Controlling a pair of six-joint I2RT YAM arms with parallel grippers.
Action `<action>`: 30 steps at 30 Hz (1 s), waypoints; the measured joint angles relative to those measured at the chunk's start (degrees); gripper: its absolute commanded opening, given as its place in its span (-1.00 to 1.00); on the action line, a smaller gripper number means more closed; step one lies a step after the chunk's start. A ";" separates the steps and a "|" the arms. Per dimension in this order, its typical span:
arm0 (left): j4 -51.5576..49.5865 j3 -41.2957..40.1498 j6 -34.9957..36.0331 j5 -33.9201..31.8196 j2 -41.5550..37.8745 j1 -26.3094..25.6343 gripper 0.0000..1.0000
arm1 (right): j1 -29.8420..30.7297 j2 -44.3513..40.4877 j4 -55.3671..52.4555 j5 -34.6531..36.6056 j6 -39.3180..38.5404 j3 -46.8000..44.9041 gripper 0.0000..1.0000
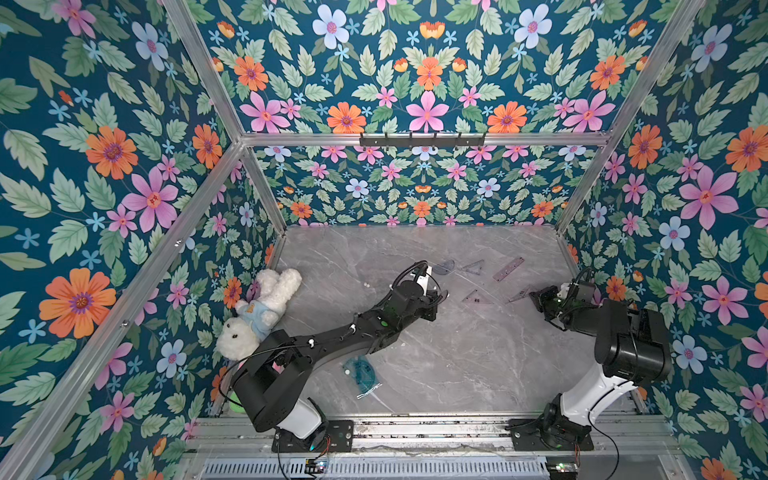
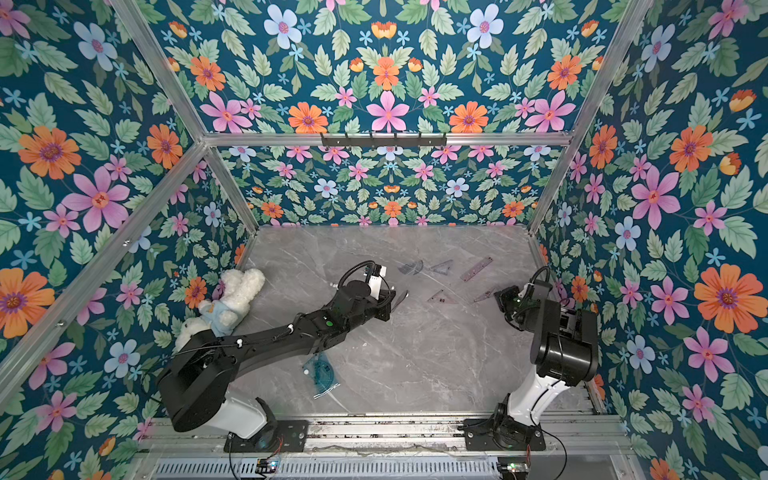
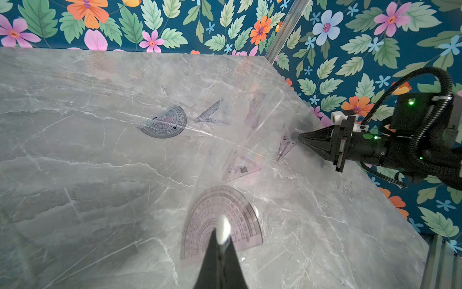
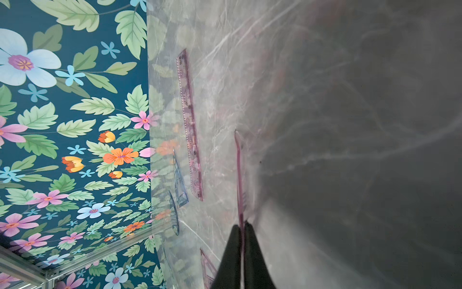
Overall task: Open the ruler set and take out the ruler
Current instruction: Place the ruler at the center of the board.
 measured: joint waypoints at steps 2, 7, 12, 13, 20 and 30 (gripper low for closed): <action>-0.07 0.44 0.00 0.02 0.24 0.00 -1.00 | 0.24 0.66 0.44 0.02 0.22 0.39 -0.82; -0.52 1.07 0.02 0.02 0.59 0.00 -1.00 | 0.83 2.49 1.31 0.00 1.25 1.57 -0.77; -2.03 2.19 0.33 -0.02 0.66 0.00 -1.00 | 1.36 3.56 2.01 0.00 1.86 2.73 -0.61; -2.27 2.38 0.59 -0.02 0.76 0.00 -1.00 | 1.46 3.67 2.16 -0.02 1.90 2.82 -0.56; -2.58 3.61 1.07 -0.02 1.84 0.00 -1.00 | 1.51 3.54 2.27 -0.44 1.86 2.49 -0.05; -2.69 4.70 1.29 -1.03 4.83 -0.55 -1.00 | 2.08 -9.05 -16.35 4.09 -3.06 3.37 0.18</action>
